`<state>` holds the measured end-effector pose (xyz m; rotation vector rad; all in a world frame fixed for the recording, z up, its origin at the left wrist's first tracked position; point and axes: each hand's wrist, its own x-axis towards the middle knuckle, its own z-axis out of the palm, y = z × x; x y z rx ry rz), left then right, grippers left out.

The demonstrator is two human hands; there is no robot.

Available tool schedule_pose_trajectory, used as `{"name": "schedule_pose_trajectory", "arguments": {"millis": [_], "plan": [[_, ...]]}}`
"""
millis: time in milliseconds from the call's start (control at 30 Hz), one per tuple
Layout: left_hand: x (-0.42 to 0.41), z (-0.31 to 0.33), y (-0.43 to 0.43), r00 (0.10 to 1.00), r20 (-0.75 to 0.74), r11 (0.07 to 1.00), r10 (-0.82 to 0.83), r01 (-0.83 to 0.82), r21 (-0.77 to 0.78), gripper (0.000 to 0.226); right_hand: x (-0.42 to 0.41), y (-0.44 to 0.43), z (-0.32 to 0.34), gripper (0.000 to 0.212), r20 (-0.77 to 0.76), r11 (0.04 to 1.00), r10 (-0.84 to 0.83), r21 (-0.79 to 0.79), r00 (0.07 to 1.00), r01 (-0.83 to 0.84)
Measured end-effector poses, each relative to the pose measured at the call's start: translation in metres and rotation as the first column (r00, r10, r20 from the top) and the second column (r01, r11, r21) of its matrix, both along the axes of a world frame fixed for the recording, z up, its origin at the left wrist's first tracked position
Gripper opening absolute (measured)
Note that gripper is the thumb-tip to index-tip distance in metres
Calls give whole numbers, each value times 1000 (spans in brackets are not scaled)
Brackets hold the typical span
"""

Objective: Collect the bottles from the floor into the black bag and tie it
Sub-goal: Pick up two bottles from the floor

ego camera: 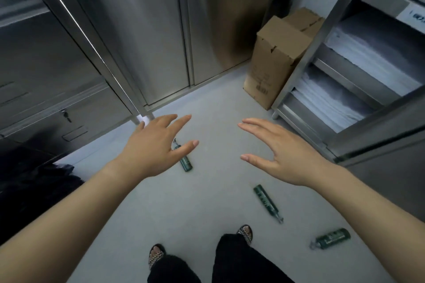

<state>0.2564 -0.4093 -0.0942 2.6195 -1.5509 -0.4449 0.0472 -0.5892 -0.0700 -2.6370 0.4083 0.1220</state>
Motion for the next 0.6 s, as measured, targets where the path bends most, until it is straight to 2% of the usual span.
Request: {"name": "schedule_pose_trajectory", "arguments": {"millis": [200,333,433,600], "plan": [[11,-24,-38,996,-49,996,77,-74,50,81,35,-56,-46,66,2,996,66,61,998,-66],[44,-79,-46,993,-82,992,88,-80,93,79,62,-68,-112,70,7,993,43,108,999,-44],[73,-159,-56,993,-93,991,73,-62,120,76,87,-71,-197,72,6,992,7,127,1000,-7],[108,-354,-68,971,-167,983,172,-157,99,61,130,-63,-382,67,2,978,-75,194,997,73]]}}
